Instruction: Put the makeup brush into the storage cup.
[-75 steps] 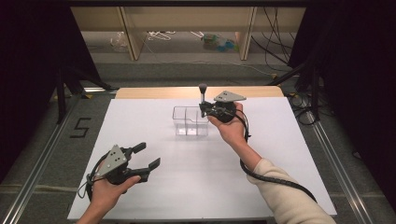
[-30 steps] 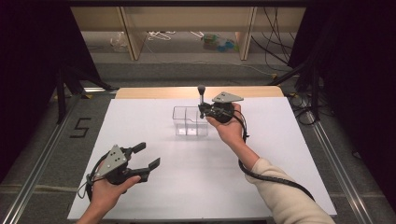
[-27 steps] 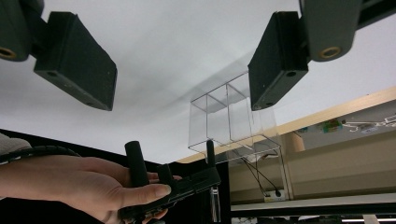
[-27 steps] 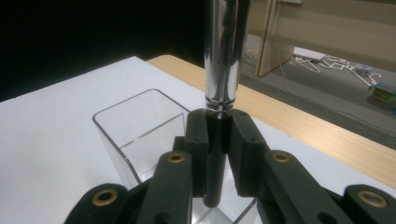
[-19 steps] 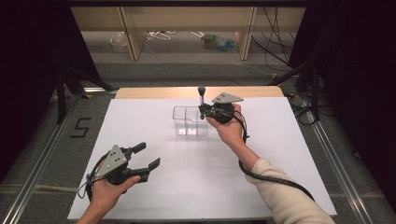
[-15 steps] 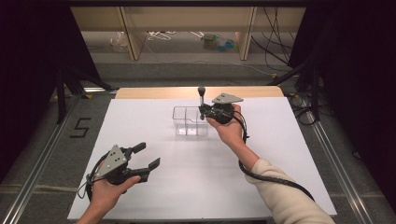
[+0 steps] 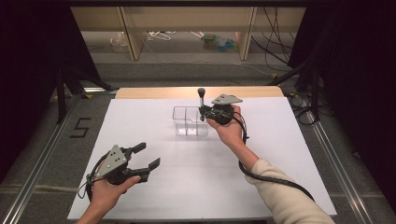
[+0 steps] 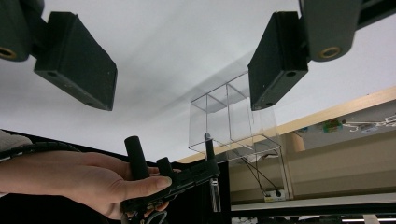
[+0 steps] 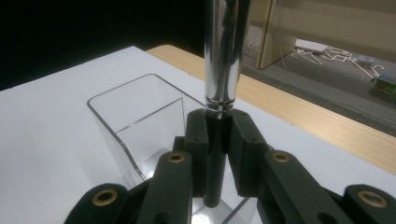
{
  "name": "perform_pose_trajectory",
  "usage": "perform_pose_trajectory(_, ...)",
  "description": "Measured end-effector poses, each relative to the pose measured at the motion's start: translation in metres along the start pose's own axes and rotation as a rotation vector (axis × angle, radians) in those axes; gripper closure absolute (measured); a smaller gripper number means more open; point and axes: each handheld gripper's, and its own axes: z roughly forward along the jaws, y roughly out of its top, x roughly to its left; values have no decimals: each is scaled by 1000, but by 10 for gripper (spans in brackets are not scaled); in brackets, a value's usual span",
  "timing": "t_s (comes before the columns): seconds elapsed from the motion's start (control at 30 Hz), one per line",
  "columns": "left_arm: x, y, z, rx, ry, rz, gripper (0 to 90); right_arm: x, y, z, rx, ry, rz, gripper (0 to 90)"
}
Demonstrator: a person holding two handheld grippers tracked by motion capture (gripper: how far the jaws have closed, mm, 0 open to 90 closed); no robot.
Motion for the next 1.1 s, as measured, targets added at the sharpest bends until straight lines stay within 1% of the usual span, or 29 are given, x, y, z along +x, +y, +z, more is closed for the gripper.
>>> perform_pose_trajectory(0.1, 0, 0, 0, 0, 0, -1, 235, 0, 0, 0, 9, 2, -1, 793)
perform_pose_trajectory(0.2, 0, 0, 0, 0, 0, 0, 235, 0, -1, 0, 8, 3, 1, 792)
perform_pose_trajectory(0.23, 0, 0, 0, 0, 0, -1, 235, 0, -2, 1, -1, -4, 1, 792)
perform_pose_trajectory(0.27, 0, 0, 0, 0, 0, 0, 235, 0, -2, 1, 1, 4, 5, 793)
perform_pose_trajectory(0.4, 0, 0, 0, 0, 0, 0, 235, 0, -3, 2, 5, -1, 1, 792)
perform_pose_trajectory(0.47, 0, 0, -1, 7, 4, 1, 235, 0, -3, 1, 20, 4, 1, 792)
perform_pose_trajectory(0.73, 0, 0, 0, 0, 0, 0, 236, 0, -5, 2, 13, 1, 5, 792)
perform_pose_trajectory(0.8, 0, 0, -1, 10, 6, 0, 236, 0, -5, 3, 14, 2, 5, 792)
perform_pose_trajectory(0.93, 0, 0, 0, 5, 3, 1, 236, 0, -5, 3, 16, 0, 4, 792)
perform_pose_trajectory(1.0, 0, 0, -1, 11, 6, 1, 236, 0, -6, 2, 16, 3, 4, 791)
perform_pose_trajectory(1.07, 0, 0, -1, 11, 7, 1, 236, 0, -5, 2, 12, 7, 7, 775)
perform_pose_trajectory(1.1, 1, 0, 0, 2, 0, 1, 236, 1, -4, 0, 25, 6, 8, 739)
